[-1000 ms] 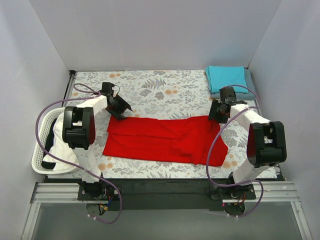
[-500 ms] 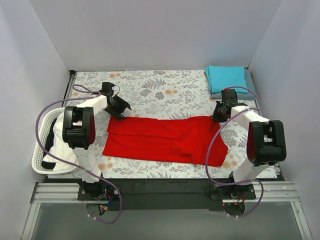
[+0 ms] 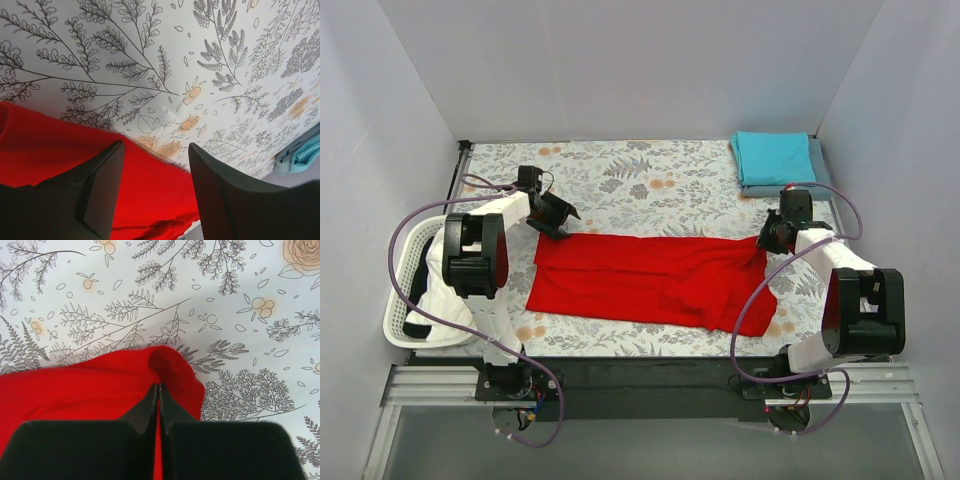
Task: Fold and stack the t-shirts
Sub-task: Fold the tshirt
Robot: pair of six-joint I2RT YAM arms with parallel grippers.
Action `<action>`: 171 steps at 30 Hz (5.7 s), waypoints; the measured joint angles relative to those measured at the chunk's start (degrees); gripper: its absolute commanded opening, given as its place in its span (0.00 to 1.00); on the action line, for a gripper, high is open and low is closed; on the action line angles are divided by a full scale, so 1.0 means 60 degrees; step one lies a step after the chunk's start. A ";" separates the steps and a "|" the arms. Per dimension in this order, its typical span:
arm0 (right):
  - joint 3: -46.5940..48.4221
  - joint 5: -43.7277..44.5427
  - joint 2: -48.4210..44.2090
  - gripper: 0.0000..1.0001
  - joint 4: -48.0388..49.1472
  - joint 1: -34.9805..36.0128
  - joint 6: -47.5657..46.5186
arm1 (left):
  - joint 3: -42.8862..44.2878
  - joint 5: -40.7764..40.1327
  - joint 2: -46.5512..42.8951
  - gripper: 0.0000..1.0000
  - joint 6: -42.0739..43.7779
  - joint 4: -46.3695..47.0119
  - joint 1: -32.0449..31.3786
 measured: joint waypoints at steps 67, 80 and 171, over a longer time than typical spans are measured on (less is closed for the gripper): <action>1.3267 -0.1424 1.0065 0.96 -0.2408 0.4200 -0.3541 | -0.5406 -0.0087 -0.5705 0.51 -0.1027 -0.2040 -0.4834; 0.9347 0.0335 0.5315 0.95 -0.2197 0.3381 -0.1566 | 0.1224 -0.1789 -0.1621 0.53 0.2204 -0.0678 -0.3730; -0.1752 0.0423 -0.2747 0.61 -0.1628 0.9934 0.3519 | -0.5807 -0.3956 -0.8542 0.47 -0.0273 -0.2269 -0.3643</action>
